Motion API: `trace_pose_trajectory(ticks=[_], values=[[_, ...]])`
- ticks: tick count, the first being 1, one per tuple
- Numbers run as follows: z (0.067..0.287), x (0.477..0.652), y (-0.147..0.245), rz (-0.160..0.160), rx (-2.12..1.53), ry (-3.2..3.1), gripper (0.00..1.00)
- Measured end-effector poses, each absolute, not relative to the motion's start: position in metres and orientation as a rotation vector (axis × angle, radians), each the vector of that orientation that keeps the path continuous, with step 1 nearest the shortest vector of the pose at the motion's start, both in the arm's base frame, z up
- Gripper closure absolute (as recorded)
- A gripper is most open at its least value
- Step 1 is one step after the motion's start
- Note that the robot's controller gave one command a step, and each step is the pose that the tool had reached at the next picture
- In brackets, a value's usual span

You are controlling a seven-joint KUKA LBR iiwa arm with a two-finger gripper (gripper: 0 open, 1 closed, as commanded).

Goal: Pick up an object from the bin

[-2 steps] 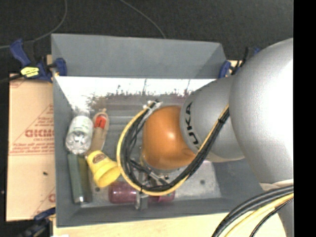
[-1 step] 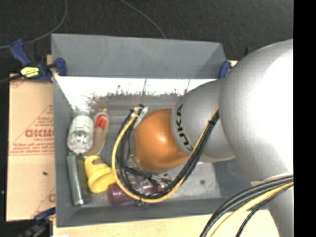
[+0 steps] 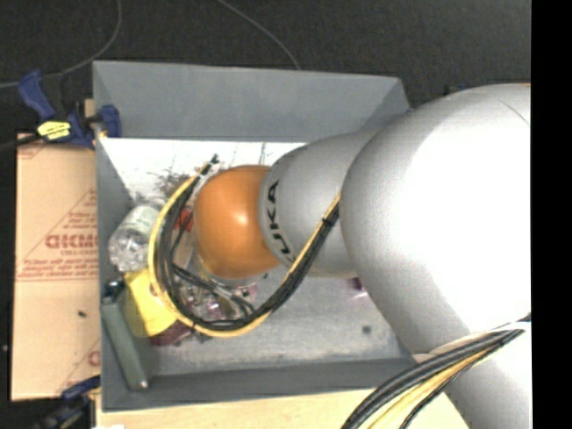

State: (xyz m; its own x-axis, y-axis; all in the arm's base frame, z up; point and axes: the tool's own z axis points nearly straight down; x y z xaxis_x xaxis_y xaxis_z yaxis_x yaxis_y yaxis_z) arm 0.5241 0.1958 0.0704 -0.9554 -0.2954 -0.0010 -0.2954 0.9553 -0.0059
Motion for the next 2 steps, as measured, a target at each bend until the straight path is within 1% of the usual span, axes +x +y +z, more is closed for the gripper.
trace_pose_trajectory(ticks=[2], values=[[0.0722, 0.5237, 0.1953, -0.009, -0.469, 3.105, 1.00]])
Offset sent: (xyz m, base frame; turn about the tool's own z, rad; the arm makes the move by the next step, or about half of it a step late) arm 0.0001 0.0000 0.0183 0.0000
